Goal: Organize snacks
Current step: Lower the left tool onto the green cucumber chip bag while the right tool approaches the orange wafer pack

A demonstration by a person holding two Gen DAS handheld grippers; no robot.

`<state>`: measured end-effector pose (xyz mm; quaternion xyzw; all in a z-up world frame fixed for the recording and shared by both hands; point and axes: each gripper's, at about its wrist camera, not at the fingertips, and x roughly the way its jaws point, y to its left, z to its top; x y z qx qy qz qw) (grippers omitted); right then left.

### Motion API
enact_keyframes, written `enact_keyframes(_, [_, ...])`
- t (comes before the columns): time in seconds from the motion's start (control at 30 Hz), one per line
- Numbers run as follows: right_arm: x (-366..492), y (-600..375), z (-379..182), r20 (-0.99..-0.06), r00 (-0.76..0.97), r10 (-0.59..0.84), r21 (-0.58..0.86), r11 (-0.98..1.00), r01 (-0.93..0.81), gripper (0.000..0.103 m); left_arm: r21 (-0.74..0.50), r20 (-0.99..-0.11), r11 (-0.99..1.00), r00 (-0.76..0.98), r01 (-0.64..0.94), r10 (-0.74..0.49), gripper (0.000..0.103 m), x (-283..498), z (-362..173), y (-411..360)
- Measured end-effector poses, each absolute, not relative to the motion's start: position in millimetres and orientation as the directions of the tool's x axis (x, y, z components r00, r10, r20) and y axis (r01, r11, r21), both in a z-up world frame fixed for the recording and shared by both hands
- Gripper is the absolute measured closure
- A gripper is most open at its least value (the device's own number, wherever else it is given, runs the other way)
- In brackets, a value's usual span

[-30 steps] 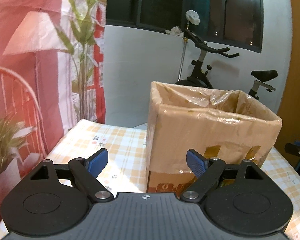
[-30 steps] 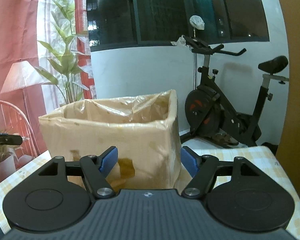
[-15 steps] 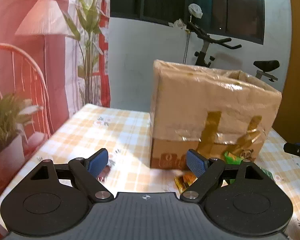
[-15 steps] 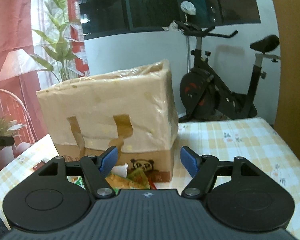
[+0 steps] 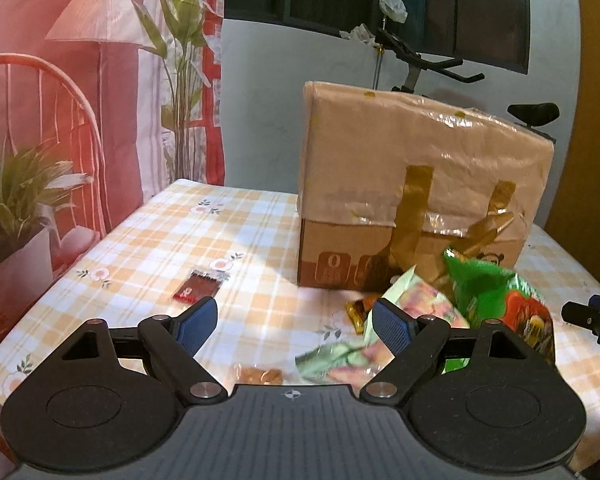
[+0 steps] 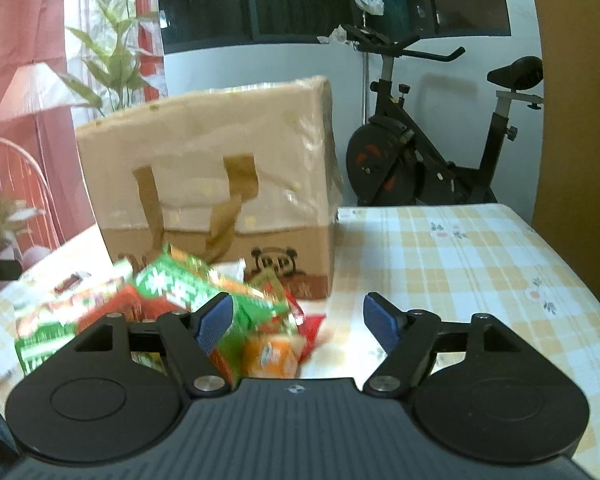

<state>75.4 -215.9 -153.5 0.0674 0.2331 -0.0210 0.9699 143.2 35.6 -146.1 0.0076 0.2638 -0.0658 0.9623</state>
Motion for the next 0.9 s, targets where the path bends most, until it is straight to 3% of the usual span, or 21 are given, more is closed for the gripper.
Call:
enact_keyframes(0.47, [75,-199,-168,-0.485,0.875,0.011,0.062,0.998,0.022,0.028,-0.073,-0.543,0.992,0.831,0.099,-0.123,0.017,144,-157,44])
enact_keyframes(0.9, [74,-199,-169,-0.484,0.875,0.009,0.059,0.998,0.023,0.028,-0.193,-0.539,0.951,0.784,0.241,-0.308,0.016,136,-157,29])
